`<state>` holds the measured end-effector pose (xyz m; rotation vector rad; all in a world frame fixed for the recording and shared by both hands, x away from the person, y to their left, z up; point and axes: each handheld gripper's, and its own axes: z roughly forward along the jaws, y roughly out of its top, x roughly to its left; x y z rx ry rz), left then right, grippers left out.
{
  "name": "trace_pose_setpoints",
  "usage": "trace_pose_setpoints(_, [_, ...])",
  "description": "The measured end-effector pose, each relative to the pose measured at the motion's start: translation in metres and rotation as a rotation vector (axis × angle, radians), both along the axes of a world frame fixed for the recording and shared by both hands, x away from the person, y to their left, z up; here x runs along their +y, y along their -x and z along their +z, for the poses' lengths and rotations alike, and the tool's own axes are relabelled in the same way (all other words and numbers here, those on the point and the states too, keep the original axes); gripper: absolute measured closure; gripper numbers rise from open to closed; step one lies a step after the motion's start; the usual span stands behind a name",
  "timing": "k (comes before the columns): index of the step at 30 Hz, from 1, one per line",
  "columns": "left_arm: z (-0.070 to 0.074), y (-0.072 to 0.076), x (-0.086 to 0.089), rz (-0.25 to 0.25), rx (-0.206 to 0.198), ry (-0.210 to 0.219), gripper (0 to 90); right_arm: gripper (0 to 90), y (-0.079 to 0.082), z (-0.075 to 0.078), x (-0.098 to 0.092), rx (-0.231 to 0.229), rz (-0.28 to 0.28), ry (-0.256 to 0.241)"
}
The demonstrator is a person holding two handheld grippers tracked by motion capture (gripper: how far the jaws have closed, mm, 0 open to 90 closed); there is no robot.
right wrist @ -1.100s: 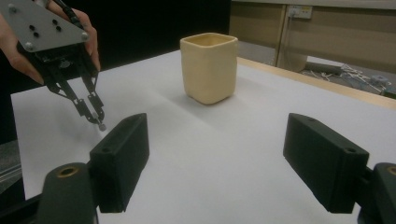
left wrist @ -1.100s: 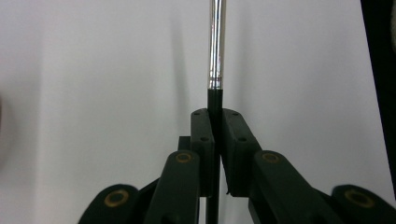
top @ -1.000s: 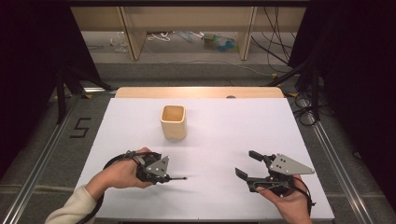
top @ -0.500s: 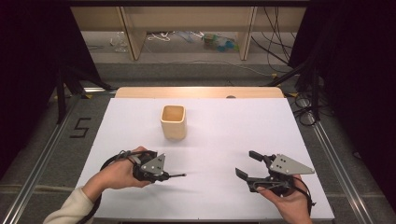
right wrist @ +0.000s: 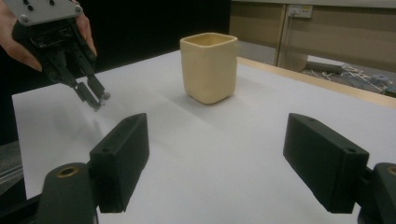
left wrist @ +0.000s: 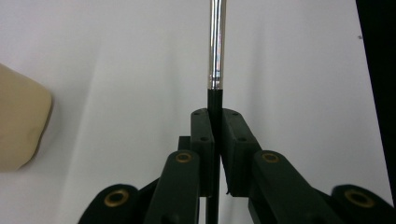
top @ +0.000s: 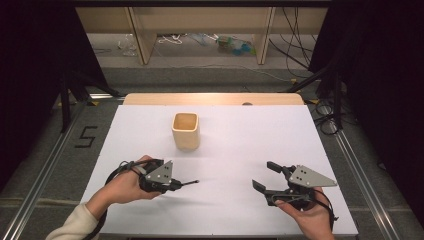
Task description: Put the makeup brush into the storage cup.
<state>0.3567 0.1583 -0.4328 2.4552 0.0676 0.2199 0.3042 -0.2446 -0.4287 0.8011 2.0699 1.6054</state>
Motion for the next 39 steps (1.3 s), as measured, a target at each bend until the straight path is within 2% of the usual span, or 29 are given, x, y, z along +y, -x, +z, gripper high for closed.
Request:
trace_pose_setpoints(1, [0.0015, -0.0011, 0.0008, -0.005, -0.024, -0.011, 84.0, 23.6, 0.0000, 0.0000, 0.0000, 0.000, 0.001, -0.001])
trace_pose_setpoints(3, [0.0013, -0.0010, 0.0008, -0.007, -0.014, -0.010, 83.9, 23.7, 0.0000, 0.0000, 0.0000, -0.001, 0.001, -0.001])
trace_pose_setpoints(9, [0.0009, -0.0016, 0.0010, 0.008, -0.024, 0.005, 83.9, 23.7, 0.0005, 0.0001, 0.0000, 0.005, 0.001, -0.003])
trace_pose_setpoints(19, [0.0022, -0.0008, 0.0022, 0.052, -0.049, 0.075, 84.0, 23.6, 0.0002, 0.0002, -0.0006, 0.000, -0.003, 0.003])
trace_pose_setpoints(22, [0.0026, -0.0012, 0.0025, 0.055, -0.045, 0.086, 83.9, 23.6, 0.0004, 0.0003, -0.0007, 0.002, -0.005, 0.005])
trace_pose_setpoints(25, [0.0016, -0.0003, 0.0019, 0.073, -0.048, 0.119, 83.9, 23.7, 0.0002, 0.0002, -0.0008, 0.001, -0.003, 0.002])
trace_pose_setpoints(27, [0.0021, -0.0005, 0.0022, 0.069, -0.053, 0.115, 83.9, 23.7, 0.0002, 0.0002, -0.0008, 0.002, -0.003, 0.002])
trace_pose_setpoints(34, [0.0029, -0.0004, 0.0023, 0.088, -0.063, 0.142, 84.0, 23.7, 0.0005, 0.0005, -0.0011, 0.004, -0.004, 0.003])
trace_pose_setpoints(35, [0.0022, -0.0002, 0.0019, 0.091, -0.061, 0.150, 83.9, 23.7, -0.0004, -0.0004, -0.0002, -0.005, 0.001, -0.014])
trace_pose_setpoints(36, [0.0018, -0.0004, 0.0019, 0.091, -0.056, 0.152, 83.9, 23.7, 0.0018, 0.0006, -0.0008, 0.033, -0.001, -0.006])
trace_pose_setpoints(39, [0.0008, -0.0006, 0.0016, 0.096, -0.053, 0.167, 83.9, 23.6, 0.0026, 0.0020, -0.0029, 0.045, -0.007, 0.019])
